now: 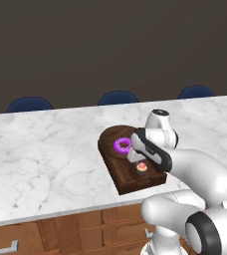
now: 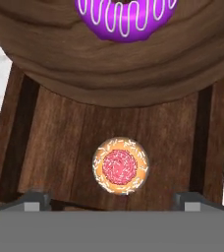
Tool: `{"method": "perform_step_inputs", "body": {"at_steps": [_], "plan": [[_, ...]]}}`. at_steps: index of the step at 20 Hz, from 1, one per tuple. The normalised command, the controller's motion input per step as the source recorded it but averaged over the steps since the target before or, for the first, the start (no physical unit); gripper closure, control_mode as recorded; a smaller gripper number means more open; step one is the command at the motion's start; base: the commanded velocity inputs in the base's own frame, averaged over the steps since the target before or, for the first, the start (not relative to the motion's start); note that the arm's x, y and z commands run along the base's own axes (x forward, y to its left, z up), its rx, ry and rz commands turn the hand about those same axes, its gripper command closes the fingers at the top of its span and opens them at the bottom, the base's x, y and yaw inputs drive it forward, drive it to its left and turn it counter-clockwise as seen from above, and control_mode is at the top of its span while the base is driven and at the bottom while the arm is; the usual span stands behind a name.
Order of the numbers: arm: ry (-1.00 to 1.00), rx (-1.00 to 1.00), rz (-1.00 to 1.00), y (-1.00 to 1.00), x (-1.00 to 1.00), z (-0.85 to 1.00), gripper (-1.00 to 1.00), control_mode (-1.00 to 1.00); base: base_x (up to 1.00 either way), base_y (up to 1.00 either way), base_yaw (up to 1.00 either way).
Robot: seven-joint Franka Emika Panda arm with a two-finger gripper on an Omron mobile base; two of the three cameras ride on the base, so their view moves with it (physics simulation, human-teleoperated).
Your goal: Place the bowl with donut and the cupcake onto the tray.
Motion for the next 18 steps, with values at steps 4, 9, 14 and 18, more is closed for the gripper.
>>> {"method": "perform_step_inputs", "body": {"at_steps": [4,9,14,18], "plan": [[0.0,0.0,0.0,-0.05,-0.43,0.32,-1.0,-1.0,0.0,0.0,0.0],[0.0,0.0,0.0,-0.13,-0.55,0.32,-1.0,-1.0,0.0,0.0,0.0],[-0.04,0.0,0.0,-0.08,-0.48,0.3,-1.0,-1.0,0.0,0.0,0.0],[-0.05,0.0,0.0,-0.05,-0.46,0.3,-1.0,-1.0,0.0,0.0,0.0]]}}
